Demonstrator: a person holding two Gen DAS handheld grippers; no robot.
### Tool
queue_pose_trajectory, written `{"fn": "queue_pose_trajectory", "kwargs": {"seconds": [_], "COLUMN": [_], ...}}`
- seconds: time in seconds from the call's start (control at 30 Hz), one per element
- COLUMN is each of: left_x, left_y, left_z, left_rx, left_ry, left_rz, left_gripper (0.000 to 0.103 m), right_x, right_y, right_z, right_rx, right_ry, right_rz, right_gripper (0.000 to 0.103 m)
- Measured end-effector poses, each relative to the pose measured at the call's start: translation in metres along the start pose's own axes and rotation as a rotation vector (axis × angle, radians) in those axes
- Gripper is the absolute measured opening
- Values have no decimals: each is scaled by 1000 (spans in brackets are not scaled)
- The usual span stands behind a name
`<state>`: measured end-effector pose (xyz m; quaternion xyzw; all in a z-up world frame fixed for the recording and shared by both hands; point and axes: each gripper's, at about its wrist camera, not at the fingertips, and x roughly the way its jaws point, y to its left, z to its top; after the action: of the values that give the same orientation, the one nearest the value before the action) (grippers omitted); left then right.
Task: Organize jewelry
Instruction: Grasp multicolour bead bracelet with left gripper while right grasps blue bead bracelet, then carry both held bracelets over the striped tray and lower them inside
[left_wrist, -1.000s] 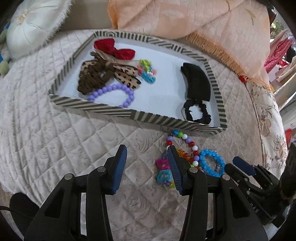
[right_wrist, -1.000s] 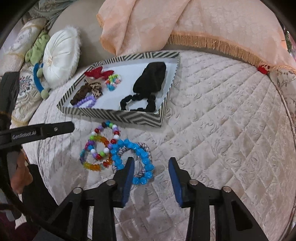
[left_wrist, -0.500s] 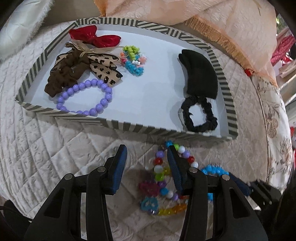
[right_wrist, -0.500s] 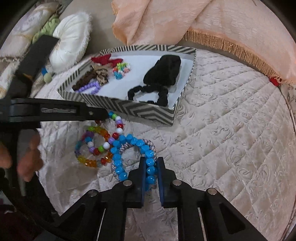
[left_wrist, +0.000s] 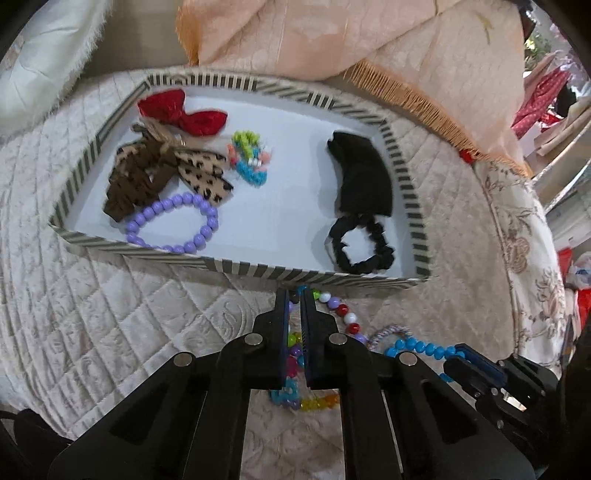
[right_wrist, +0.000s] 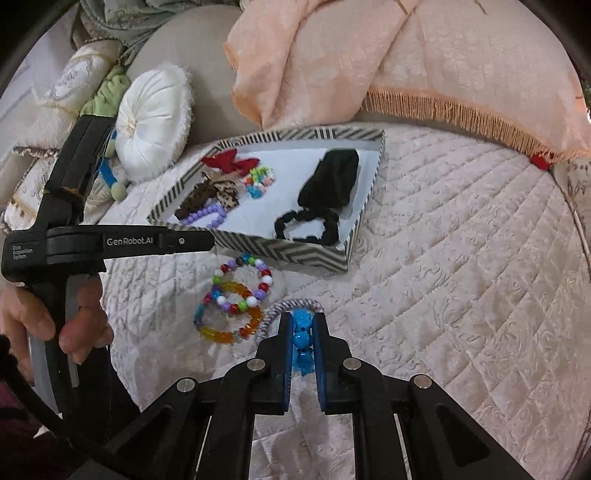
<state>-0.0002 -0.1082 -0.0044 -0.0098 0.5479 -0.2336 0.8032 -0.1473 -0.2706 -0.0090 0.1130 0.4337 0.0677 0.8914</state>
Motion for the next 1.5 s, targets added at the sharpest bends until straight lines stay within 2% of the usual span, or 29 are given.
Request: {"fn": "queue_pose_trajectory", "kwargs": {"seconds": [0.1,0.23,0.37,0.5,0.6,0.63,0.7,0.8,1.03,1.23,1.5], "left_x": [-7,5,25,45,52,52,50,34,-29,-69,-83], "left_y": [1,7,5,3,-3,-4,-2,1,-2,-1,6], "left_z": [1,-2,-7,-4,-3,-3,-1,-1,10,24,36], "left_rx": [8,-39,-31,-50,-9,0,-3,4,37,44,53], "left_ry": [-6,51,85,123,110,100,98,70,-28,-97,-141], "left_rz": [14,9,63,70,93,102,93,71,21,34,81], "left_gripper": [5,7,26,26,24,12,8,8,8,8,8], "right_x": [-10,-17,-19,-23,-27,-28,-31,-37,-47,-46,-35], "right_y": [3,5,5,4,6,7,9,13,26,36,43], "right_z": [3,4,3,5,8,9,10,15,31,48,69], "right_rx": [-2,1,9,15,13,12,11,0,-27,-53,-75], "right_ry": [-24,-38,-38,-49,-57,-61,-68,-83,-112,-116,-107], "right_rz": [8,11,22,27,32,34,38,41,45,40,37], "right_gripper": [10,9,10,9,9,9,9,9,10,10,10]}}
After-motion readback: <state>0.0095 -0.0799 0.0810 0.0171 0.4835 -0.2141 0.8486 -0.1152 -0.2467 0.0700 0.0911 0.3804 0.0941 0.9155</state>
